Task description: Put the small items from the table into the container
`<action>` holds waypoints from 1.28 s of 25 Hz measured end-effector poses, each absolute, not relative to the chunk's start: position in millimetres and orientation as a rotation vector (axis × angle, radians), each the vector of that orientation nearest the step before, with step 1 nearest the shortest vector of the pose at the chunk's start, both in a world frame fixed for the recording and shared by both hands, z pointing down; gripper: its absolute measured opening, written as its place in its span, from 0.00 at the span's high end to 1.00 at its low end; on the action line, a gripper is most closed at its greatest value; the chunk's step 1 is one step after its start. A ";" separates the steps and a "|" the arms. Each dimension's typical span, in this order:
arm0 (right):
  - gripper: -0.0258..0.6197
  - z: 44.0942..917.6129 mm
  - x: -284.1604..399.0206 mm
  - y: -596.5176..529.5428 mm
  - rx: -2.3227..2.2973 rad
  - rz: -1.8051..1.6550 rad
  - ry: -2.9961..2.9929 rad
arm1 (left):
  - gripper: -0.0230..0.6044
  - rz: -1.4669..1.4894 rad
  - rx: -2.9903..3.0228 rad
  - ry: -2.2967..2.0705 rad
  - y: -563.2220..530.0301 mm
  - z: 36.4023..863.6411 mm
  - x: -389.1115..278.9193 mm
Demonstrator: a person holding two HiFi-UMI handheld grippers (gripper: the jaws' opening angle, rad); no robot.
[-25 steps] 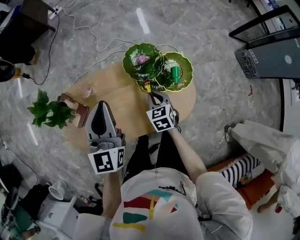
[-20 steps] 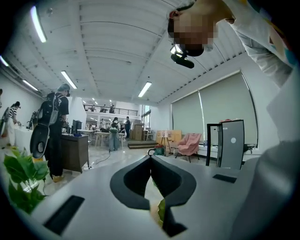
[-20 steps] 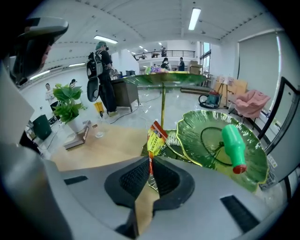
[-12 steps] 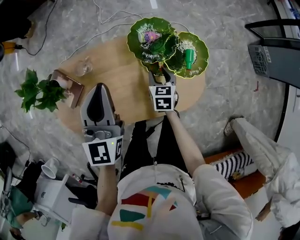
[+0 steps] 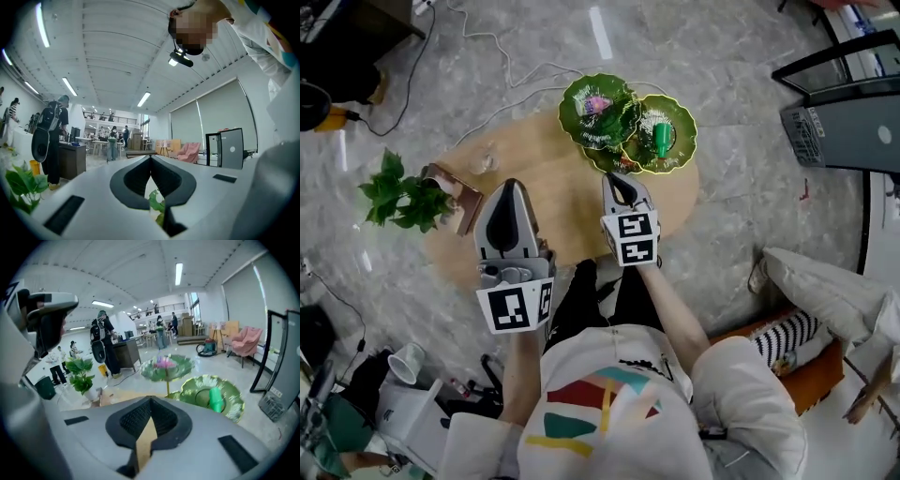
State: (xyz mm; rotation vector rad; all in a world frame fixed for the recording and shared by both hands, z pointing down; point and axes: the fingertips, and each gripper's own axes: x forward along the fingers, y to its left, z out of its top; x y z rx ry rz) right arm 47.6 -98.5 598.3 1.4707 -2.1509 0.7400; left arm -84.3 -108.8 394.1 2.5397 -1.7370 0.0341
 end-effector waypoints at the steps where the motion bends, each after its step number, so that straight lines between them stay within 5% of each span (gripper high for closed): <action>1: 0.94 573.7 51.8 -100.6 1.517 0.688 -2.161 | 0.95 0.010 2.552 -1.747 -109.1 382.6 -85.0; 13: 0.94 321.2 76.2 -113.9 1.804 0.165 -2.442 | 0.95 -0.274 2.672 -1.866 -110.6 263.9 -95.7; 32: 0.94 287.0 94.5 -116.4 1.769 -0.001 -2.458 | 0.95 -0.332 2.684 -1.909 -113.0 240.4 -70.0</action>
